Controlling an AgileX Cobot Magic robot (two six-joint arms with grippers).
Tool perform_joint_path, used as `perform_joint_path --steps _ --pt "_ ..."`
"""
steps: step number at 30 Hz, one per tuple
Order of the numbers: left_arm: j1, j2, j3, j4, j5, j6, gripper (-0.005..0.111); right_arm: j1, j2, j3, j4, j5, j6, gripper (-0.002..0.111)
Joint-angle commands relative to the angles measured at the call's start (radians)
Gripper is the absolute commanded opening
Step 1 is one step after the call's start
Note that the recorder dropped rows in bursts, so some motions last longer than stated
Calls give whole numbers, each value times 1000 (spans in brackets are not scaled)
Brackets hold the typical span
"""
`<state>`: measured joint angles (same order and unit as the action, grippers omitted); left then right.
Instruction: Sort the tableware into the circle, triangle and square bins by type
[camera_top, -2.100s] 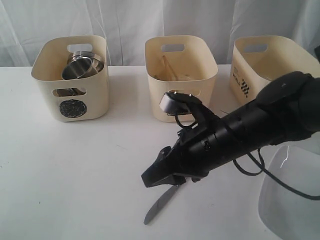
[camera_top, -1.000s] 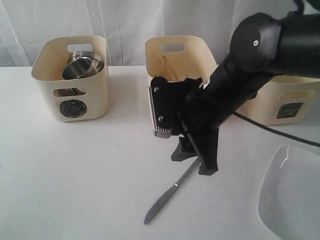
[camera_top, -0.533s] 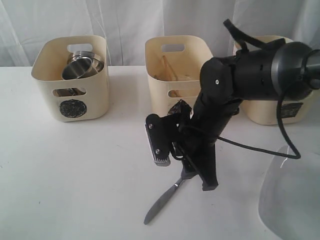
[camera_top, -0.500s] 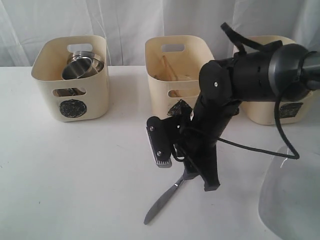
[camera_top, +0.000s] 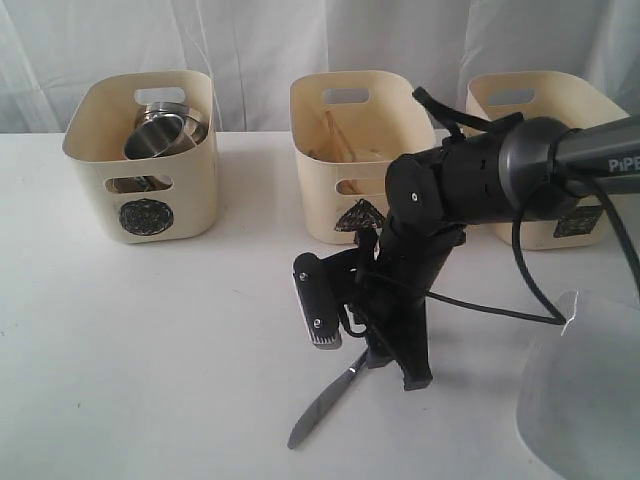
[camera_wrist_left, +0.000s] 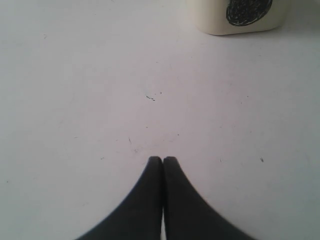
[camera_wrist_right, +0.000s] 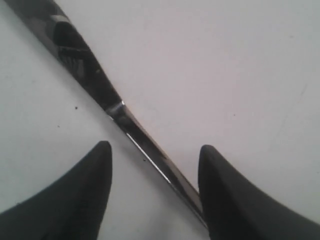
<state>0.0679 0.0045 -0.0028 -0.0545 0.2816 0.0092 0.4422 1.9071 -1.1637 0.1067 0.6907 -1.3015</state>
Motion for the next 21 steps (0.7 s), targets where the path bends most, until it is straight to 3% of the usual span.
perform_joint_path --steps 1,15,21 --pt "1 -5 3 -2 1 -9 0 -28 25 -1 4 24 7 50" --pt "1 -5 3 -2 1 -9 0 -35 67 0 110 29 8 50" --pt "1 -5 3 -2 1 -9 0 -35 67 0 132 152 8 46"
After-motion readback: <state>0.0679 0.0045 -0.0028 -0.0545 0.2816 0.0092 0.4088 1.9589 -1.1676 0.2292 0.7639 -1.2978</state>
